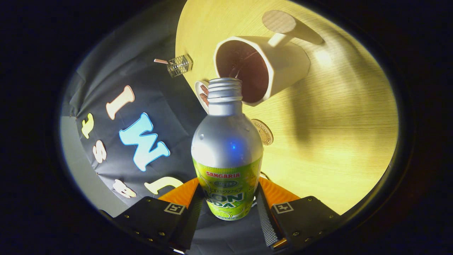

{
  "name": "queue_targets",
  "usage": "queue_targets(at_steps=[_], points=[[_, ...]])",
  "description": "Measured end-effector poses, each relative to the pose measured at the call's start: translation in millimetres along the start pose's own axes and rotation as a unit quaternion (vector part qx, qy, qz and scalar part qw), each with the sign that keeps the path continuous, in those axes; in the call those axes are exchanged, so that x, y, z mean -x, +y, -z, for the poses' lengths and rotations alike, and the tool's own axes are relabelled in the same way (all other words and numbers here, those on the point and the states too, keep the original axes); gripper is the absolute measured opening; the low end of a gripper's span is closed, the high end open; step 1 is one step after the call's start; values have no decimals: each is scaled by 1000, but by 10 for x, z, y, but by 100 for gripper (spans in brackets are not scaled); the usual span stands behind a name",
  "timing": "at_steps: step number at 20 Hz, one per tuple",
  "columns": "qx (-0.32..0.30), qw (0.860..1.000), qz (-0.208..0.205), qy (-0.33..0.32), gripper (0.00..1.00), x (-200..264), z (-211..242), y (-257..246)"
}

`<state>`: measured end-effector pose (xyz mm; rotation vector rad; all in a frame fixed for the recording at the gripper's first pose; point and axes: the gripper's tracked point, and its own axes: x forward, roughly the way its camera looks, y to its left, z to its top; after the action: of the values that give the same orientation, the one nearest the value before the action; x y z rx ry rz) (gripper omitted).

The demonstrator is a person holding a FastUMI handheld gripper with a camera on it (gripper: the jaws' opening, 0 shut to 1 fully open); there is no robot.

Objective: Take the bottle from table, then pour the juice into the cup, finally place the bottle on the coaster

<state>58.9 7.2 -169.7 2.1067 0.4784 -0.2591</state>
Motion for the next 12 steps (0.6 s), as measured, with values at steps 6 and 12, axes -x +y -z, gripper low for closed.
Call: queue_targets(at_steps=[6, 12], points=[[-8, 1000, 1, 3, 75, 0, 31, 32], [-1, 1000, 5, 6, 75, -10, 62, 19]])
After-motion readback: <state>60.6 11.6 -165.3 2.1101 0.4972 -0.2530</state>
